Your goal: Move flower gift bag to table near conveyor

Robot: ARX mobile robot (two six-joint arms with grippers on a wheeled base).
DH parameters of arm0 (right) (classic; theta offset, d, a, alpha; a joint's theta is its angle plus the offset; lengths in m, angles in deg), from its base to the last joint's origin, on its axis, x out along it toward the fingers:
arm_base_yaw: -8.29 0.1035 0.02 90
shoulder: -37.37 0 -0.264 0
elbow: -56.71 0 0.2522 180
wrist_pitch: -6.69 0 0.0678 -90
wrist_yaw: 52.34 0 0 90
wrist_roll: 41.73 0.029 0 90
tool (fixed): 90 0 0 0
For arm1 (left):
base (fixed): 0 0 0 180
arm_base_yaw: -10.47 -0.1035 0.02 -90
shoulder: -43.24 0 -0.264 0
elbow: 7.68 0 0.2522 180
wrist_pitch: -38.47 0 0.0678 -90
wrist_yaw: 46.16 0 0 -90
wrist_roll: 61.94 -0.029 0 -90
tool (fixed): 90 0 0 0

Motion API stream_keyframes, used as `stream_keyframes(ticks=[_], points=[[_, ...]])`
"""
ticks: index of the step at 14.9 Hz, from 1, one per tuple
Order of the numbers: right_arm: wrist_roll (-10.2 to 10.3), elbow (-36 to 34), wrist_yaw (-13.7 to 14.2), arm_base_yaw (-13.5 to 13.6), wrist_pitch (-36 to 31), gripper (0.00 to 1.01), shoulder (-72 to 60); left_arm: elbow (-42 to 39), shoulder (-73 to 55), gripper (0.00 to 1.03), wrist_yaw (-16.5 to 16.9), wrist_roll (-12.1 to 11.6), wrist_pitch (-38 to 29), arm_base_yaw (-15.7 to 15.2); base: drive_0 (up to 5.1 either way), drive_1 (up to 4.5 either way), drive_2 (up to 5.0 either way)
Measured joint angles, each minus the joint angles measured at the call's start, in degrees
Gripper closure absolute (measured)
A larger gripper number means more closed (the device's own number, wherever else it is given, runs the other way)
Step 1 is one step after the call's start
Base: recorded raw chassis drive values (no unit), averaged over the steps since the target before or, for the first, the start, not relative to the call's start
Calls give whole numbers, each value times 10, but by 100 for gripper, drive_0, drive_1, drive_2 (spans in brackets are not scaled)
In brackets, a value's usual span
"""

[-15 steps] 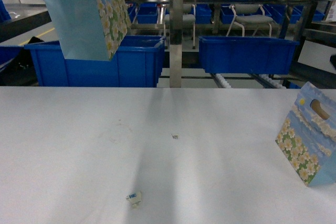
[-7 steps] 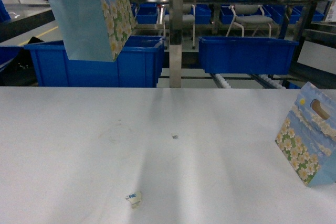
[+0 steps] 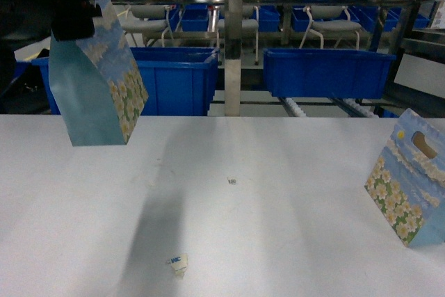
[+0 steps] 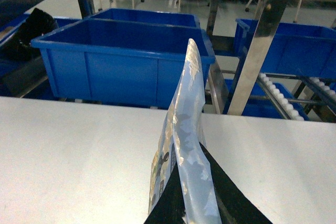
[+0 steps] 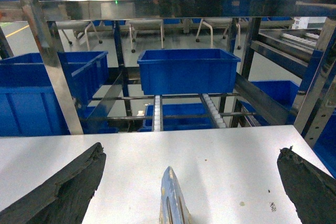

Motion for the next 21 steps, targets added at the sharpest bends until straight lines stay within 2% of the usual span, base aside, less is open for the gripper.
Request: stream_keyframes(ticks=[5,8,13,17,21], points=[[0,0,0,0,0,3,0,-29,-74,101,4,11,-97,-19,0,0,0],[0,0,0,0,0,3,0,-61,-130,101,-2,25,-154,-29,0,0,0],[0,0,0,0,0,3,0,-59,-236,101,-1,53,-238,-45,0,0,0],[0,0,0,0,0,3,0,-51,-275,101,-1,60,-263,-57,0,0,0],[0,0,0,0,0,3,0,-51,-296,101,-3,67,-290,-44,0,0,0]])
